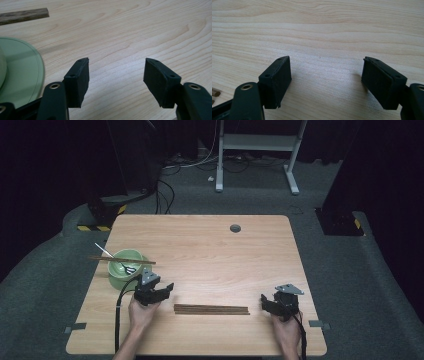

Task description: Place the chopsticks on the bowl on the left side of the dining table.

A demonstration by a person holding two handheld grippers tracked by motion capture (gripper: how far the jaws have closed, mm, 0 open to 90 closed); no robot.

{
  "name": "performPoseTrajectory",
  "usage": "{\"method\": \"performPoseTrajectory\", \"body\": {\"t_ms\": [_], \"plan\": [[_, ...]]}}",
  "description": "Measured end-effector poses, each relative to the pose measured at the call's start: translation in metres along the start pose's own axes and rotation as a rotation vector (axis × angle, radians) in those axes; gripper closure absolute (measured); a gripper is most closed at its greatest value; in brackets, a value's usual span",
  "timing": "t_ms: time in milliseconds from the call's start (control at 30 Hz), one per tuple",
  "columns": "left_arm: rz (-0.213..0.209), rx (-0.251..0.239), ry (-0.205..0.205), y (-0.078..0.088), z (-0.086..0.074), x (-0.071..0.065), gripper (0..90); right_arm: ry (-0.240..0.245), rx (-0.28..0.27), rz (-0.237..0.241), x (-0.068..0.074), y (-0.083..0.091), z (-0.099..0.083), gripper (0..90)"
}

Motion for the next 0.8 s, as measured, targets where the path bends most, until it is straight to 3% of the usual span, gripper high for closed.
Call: {"method": "performPoseTrajectory", "body": {"t_ms": [800], "plan": [[0.058,-0.016,0.009,-0.018,-0.002,0.015,37.6,-0.001,0.0,0.0,0.0,0.0,0.0,23.2]]}}
Point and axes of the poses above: each handheld gripper's, and its own axes: y roughly backward along the jaws, z roughly out of its top, x roughly to its left, the point moved 7 cm from there along -y, roughly forward along the jaws, and after that the axes turned 6 degrees about y, right-handed, at the moved point
